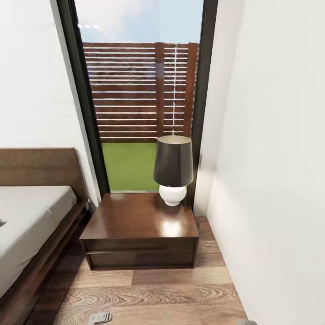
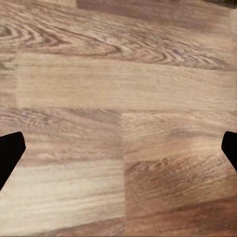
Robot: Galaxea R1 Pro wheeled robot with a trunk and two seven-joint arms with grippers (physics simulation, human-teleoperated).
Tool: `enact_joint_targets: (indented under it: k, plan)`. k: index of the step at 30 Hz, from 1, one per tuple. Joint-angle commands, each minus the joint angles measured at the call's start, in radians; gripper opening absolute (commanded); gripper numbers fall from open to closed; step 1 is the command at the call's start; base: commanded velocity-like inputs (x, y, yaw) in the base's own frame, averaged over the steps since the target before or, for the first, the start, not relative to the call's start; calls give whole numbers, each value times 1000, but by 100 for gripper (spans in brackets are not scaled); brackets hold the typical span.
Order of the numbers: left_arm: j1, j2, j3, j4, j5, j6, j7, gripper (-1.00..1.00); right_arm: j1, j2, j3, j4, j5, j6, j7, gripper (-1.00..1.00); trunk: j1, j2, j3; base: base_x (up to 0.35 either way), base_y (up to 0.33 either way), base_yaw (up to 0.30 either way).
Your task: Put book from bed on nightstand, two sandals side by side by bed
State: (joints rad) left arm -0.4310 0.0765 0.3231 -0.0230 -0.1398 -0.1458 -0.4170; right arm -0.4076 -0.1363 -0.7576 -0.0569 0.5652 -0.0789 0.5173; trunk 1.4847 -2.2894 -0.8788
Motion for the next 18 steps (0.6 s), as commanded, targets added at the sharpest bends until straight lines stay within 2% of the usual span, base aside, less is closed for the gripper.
enact_joint_targets:
  k: [1, 11, 18]
  plan:
    - [-1, 0, 8, 1, -11, -5, -2, 100, 0, 0, -8, 0, 11, -4, 3, 100, 0, 0, -1, 166, 182, 0]
    - [-1, 0, 8, 2, -11, -5, -3, 100, -1, 0, -8, 0, 11, -4, 3, 100, 0, 0, -1, 43, 62, 0]
    - [-1, 0, 8, 2, -11, -5, -3, 100, -1, 0, -8, 0, 10, -4, 3, 100, 0, 0, -1, 1, 169, 0]
